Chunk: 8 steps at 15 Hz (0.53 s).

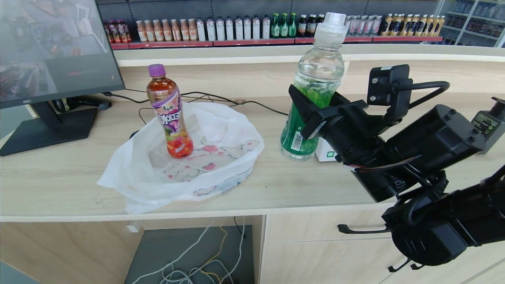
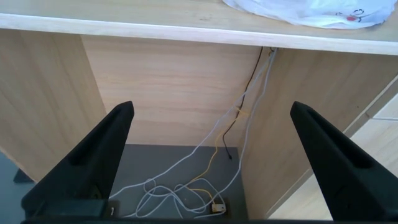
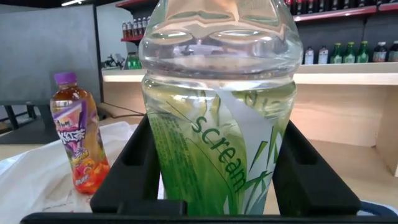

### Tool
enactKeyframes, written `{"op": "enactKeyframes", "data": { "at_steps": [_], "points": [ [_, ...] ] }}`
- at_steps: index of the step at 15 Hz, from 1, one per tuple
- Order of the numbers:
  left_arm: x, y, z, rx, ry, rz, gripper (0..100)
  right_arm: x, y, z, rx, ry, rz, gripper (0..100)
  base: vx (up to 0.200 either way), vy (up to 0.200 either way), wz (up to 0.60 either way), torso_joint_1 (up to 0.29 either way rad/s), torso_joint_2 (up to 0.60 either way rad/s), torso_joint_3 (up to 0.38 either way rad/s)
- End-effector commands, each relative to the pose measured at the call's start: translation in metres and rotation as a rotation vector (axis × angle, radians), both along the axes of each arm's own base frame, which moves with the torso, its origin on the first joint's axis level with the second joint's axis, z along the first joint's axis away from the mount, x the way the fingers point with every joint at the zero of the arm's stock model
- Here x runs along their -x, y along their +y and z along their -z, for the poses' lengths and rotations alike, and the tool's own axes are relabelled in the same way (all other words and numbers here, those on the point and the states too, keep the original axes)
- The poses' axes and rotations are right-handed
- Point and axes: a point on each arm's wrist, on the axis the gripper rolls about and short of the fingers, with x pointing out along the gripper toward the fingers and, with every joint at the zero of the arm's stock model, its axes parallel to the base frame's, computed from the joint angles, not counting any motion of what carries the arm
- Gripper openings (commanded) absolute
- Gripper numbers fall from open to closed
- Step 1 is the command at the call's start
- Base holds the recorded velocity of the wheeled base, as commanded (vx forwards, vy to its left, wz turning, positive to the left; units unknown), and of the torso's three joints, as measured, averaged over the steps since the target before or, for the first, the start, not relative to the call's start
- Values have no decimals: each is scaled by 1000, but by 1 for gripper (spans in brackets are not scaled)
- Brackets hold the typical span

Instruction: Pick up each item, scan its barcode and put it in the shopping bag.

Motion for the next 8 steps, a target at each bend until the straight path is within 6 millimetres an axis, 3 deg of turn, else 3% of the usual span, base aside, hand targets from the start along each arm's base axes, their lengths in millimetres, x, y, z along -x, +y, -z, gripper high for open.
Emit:
{"op": "enactKeyframes", "data": {
  "at_steps": [1,8],
  "points": [
    [0,0,0,0,-1,0,100,-1,1,1,2,1,1,0,0,200,0,2,2,7],
    [0,0,0,0,-1,0,100,2,-2,-6,-12,-17,3,0,0,200,0,2,2,4]
  ]
}}
